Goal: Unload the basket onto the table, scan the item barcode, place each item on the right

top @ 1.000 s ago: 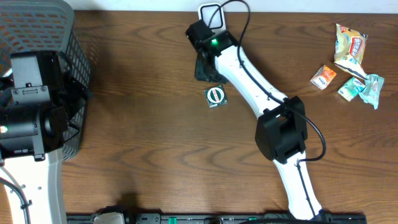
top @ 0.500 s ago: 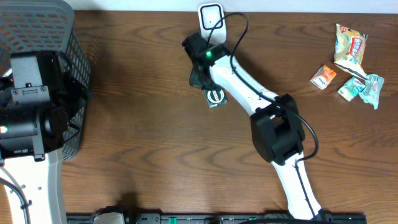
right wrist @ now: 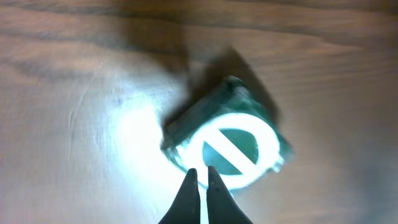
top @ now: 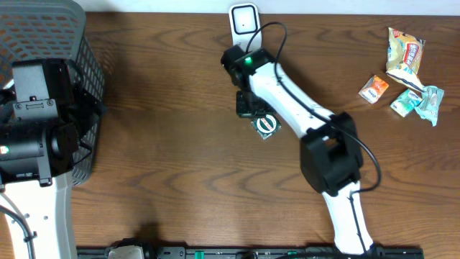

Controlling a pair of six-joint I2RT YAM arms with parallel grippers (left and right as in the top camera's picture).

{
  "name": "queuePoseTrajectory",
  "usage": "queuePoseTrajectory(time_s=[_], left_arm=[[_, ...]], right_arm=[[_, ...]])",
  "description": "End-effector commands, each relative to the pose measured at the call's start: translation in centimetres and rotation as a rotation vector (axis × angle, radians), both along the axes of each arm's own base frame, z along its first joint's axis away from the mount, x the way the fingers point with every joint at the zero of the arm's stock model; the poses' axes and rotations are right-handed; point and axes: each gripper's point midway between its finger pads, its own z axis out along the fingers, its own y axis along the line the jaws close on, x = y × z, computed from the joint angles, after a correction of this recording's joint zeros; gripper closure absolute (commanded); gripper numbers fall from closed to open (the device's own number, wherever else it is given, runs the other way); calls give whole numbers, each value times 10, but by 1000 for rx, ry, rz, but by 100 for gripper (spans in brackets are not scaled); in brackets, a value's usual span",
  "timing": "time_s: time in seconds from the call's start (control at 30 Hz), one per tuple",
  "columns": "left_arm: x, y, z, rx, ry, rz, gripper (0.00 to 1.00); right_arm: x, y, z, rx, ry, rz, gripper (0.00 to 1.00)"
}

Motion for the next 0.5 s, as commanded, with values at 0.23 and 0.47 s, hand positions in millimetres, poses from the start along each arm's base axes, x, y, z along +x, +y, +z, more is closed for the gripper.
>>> queuePoseTrajectory(time_s=[0.23,0.47], left_arm=[[-2,3,-2,2,5,21,2],[-2,3,-2,1,5,21,3]], right_arm=[[-34,14,25,75,82,207,98],[-57,1,-23,11,145,188,98]])
